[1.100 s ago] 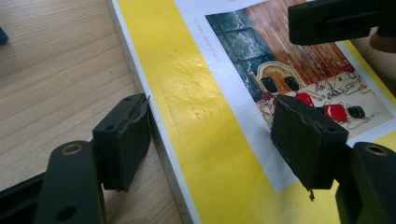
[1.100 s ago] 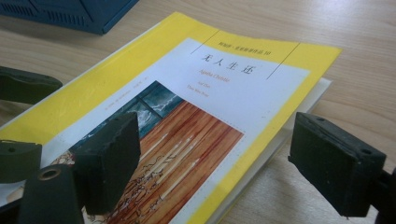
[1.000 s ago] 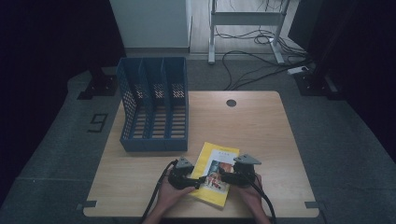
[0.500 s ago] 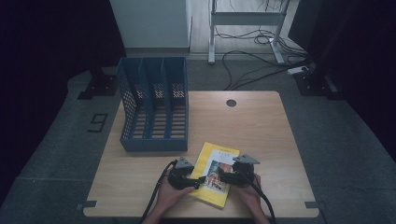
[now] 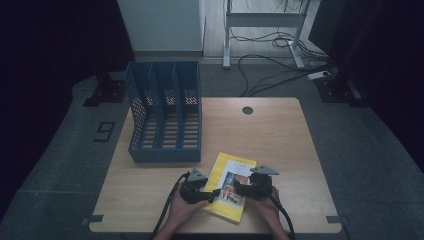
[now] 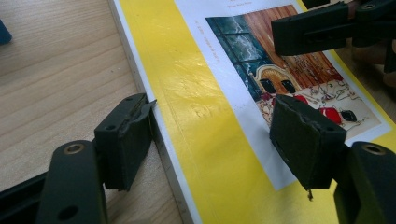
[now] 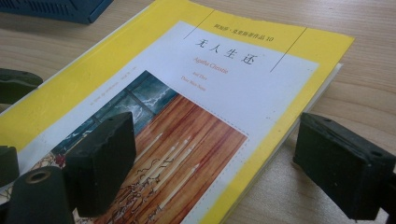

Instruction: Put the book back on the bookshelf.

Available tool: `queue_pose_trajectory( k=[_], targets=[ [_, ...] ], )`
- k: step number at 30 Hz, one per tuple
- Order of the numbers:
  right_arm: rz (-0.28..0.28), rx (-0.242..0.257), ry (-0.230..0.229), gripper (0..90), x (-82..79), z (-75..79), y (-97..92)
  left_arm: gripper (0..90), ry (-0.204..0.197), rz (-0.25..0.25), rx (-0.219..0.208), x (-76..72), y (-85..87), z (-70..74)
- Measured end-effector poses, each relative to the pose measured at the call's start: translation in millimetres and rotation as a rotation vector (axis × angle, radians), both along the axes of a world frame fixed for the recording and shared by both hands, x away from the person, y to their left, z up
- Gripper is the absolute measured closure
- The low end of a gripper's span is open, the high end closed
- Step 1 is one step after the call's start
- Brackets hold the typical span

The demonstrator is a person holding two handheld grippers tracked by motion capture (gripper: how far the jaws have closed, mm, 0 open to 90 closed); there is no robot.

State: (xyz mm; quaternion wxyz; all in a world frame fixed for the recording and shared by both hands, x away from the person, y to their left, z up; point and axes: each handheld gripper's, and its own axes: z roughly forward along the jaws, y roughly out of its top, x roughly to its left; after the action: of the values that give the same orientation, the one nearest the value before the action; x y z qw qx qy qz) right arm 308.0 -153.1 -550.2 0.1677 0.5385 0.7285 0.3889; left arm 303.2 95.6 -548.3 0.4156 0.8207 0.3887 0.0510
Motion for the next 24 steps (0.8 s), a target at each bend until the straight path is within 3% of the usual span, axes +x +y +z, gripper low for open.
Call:
queue_pose_trajectory(
  k=[10,20,24],
  targets=[
    [-0.011,0.016,0.02,13.2,1.2,-0.2,-1.9,29.0,-0.003,0.0,0.0,-0.3,0.2,-0.3],
    [-0.017,0.012,-0.013,21.5,-2.7,6.1,-2.3,29.3,-0.003,0.002,0.001,-0.3,-0.2,-0.1],
    [-0.008,0.083,-0.053,28.0,-7.2,20.1,-5.7,29.3,-0.003,0.002,-0.001,-0.2,0.0,-0.2]
  ],
)
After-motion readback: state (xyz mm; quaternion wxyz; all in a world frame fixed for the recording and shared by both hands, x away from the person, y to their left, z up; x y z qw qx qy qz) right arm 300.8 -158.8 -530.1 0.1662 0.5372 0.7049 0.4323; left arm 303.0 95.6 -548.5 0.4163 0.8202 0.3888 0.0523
